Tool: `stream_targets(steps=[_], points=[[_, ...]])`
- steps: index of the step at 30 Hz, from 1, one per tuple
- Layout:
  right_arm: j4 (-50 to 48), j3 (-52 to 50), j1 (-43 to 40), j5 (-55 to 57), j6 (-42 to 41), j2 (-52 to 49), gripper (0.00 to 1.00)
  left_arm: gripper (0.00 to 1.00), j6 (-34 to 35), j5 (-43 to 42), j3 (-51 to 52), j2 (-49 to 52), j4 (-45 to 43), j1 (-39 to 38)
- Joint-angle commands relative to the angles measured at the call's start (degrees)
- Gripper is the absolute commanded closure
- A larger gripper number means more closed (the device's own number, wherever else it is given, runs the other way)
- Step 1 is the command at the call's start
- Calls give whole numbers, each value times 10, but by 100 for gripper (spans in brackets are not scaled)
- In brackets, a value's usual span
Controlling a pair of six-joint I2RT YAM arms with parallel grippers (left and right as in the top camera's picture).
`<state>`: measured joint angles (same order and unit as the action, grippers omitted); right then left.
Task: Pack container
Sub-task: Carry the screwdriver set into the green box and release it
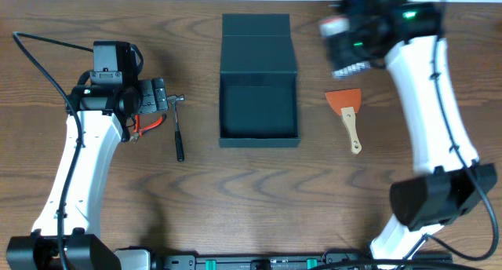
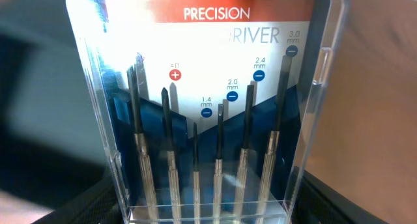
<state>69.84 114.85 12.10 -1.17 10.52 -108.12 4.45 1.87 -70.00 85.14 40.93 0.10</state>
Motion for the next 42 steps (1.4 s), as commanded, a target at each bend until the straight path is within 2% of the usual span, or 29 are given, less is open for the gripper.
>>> stream_targets(steps=[1,6,11,13,22,31,32,34,35,36,42], points=[[-1,2,77,-10,88,-5,99,2,-3,3,-7,6,2,0],[-12,1,177,-7,254,-27,99,2,-3,3,-7,6,2,0],[-19,1,209,-8,417,-69,99,2,-3,3,-7,6,2,0],[-17,1,209,-8,458,-88,99,2,-3,3,-7,6,2,0],[-21,1,184,-8,550,-175,99,2,-3,3,-7,6,2,0],[-13,1,180,-11,562,-250,98,2,-3,3,-7,6,2,0],[-13,1,182,-11,562,-252,95,2,-3,3,-7,6,2,0],[-15,1,186,-10,561,-255,83,2,-3,3,-7,6,2,0],[-16,1,189,-5,560,-254,4,2,-3,3,-7,6,2,0],[-17,1,191,2,556,-253,1,2,-3,3,-7,6,2,0],[-13,3,203,82,505,-210,1,2,-3,3,-7,6,2,0]])
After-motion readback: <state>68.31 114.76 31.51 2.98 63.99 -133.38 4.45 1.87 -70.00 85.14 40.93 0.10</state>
